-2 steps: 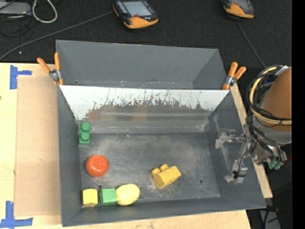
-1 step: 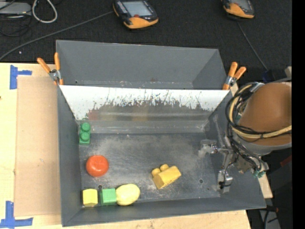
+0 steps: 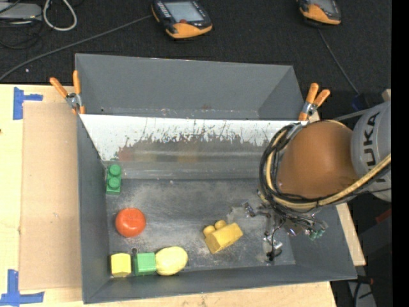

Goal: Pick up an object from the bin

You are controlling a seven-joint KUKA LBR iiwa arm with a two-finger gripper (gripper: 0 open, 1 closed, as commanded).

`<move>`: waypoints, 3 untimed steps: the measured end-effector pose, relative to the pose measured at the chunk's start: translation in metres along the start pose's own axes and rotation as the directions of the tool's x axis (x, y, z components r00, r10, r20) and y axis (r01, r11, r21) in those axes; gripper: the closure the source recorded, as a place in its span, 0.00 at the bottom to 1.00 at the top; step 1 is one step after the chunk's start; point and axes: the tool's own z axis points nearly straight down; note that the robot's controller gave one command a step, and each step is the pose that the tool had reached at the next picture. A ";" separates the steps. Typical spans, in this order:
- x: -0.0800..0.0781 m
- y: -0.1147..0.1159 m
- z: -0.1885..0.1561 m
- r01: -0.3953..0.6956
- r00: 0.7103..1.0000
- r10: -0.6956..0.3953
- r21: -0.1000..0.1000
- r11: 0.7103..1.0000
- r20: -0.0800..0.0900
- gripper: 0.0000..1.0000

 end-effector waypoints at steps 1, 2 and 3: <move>-0.003 0.014 0.025 -0.186 0.982 0.186 -0.001 0.982 -0.007 0.00; -0.034 0.011 0.085 0.060 0.998 -0.060 0.002 0.998 0.004 0.00; -0.040 0.017 0.086 0.089 0.996 -0.089 0.004 0.996 0.003 1.00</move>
Offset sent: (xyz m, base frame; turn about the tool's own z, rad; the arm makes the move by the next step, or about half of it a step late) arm 0.0250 0.0261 -0.0878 -0.0615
